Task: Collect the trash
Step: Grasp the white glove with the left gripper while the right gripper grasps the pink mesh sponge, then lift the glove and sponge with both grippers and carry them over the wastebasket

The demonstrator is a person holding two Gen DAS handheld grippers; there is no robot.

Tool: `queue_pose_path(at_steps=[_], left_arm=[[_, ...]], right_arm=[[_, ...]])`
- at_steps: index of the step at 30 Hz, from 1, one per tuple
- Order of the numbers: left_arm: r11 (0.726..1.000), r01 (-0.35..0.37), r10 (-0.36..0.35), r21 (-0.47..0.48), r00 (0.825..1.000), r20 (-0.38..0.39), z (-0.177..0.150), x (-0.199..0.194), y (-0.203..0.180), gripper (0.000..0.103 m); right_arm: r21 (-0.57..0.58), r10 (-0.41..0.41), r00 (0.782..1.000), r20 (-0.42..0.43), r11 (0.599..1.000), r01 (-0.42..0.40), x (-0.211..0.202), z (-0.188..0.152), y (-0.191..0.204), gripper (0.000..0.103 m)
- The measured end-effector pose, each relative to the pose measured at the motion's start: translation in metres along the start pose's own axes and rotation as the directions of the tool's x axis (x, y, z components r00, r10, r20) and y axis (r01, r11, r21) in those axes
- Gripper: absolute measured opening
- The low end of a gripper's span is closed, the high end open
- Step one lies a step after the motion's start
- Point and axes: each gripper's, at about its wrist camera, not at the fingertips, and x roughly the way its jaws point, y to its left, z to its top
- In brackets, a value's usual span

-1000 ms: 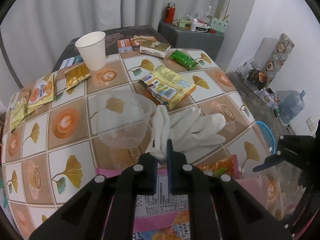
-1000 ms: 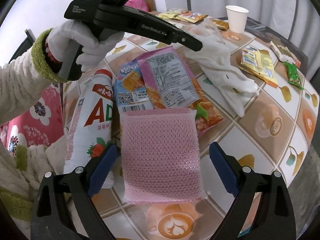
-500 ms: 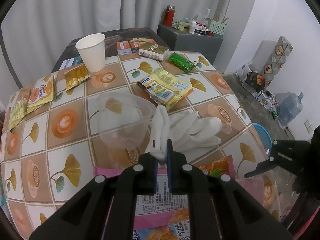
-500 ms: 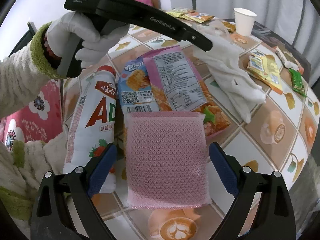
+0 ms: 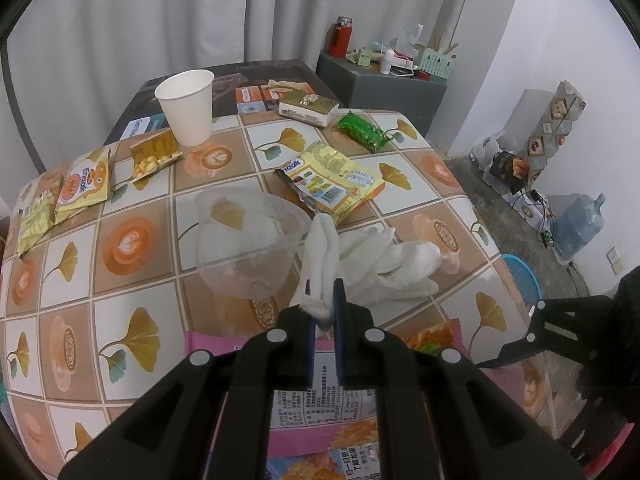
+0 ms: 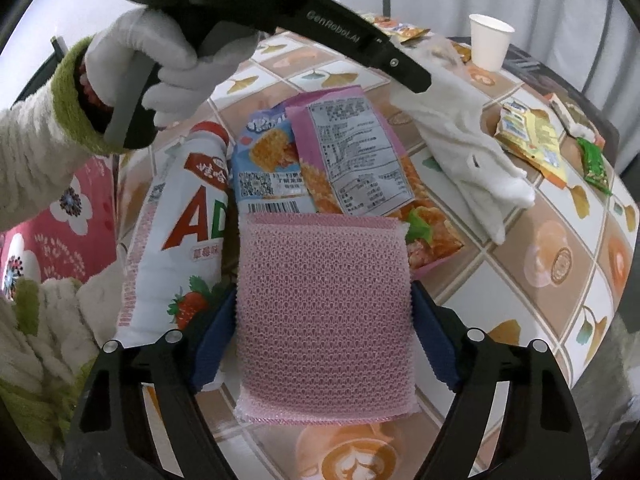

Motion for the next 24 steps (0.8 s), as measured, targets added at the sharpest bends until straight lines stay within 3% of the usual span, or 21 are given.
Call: queue_pose_path(at_steps=[12, 24], left_arm=[[1.000, 0.014, -0.014, 0.005, 0.997, 0.070, 0.010, -0.026, -0.015, 0.007], [1.000, 0.008, -0.013, 0.029, 0.983, 0.183, 0.024, -0.082, -0.040, 0.007]], right_arm=[[0.072, -0.016, 0.997, 0.082, 0.997, 0.010, -0.030, -0.003, -0.007, 0.077], [0.133, -0.074, 0.979, 0.192, 0.990, 0.049, -0.084, -0.013, -0.003, 0.077]])
